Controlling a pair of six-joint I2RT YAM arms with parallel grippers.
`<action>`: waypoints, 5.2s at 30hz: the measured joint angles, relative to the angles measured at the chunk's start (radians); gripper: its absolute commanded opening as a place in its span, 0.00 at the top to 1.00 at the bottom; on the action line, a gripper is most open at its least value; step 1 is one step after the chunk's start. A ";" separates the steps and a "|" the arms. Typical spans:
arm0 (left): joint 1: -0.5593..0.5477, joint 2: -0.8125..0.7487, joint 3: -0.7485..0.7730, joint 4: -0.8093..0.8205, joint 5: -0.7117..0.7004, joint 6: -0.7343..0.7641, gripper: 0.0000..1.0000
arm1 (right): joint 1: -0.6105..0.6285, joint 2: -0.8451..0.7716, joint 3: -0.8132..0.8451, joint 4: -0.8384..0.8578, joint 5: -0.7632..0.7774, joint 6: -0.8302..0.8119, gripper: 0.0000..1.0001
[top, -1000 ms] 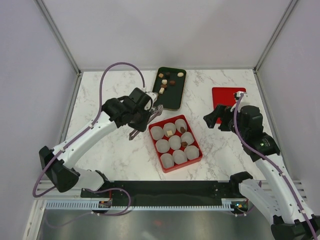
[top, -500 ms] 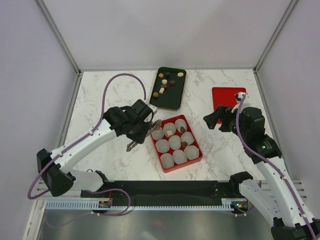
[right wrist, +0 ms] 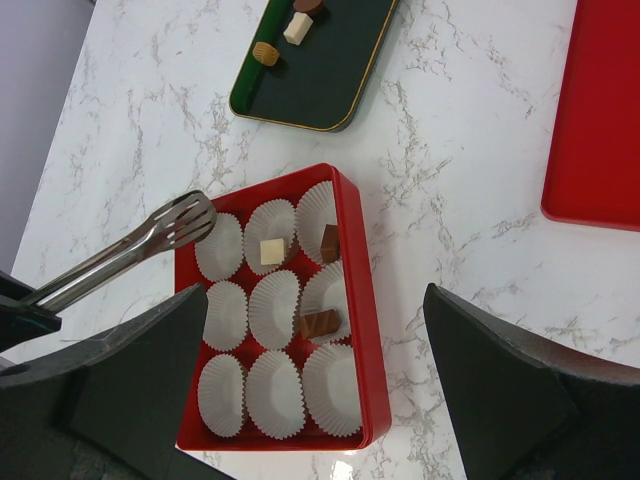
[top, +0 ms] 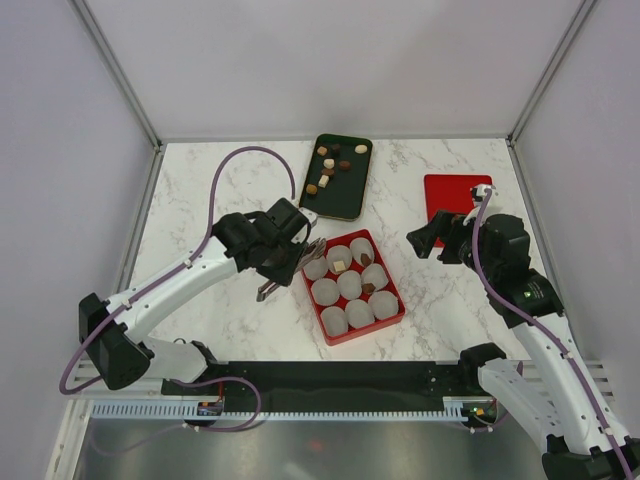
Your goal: Pack the chocolate
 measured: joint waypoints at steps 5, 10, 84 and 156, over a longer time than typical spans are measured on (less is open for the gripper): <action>0.000 0.006 -0.002 0.002 0.000 0.000 0.61 | 0.000 0.000 0.000 0.000 0.000 0.000 0.02; 0.000 0.006 -0.006 -0.001 -0.010 -0.001 0.60 | 0.000 0.000 0.000 0.000 0.000 0.000 0.02; 0.232 0.689 0.507 0.217 -0.175 0.055 0.53 | 0.000 0.059 0.019 0.001 0.014 -0.008 0.02; -0.169 -0.013 -0.042 0.074 0.089 -0.008 0.65 | 0.000 -0.015 0.061 -0.110 0.079 -0.027 0.02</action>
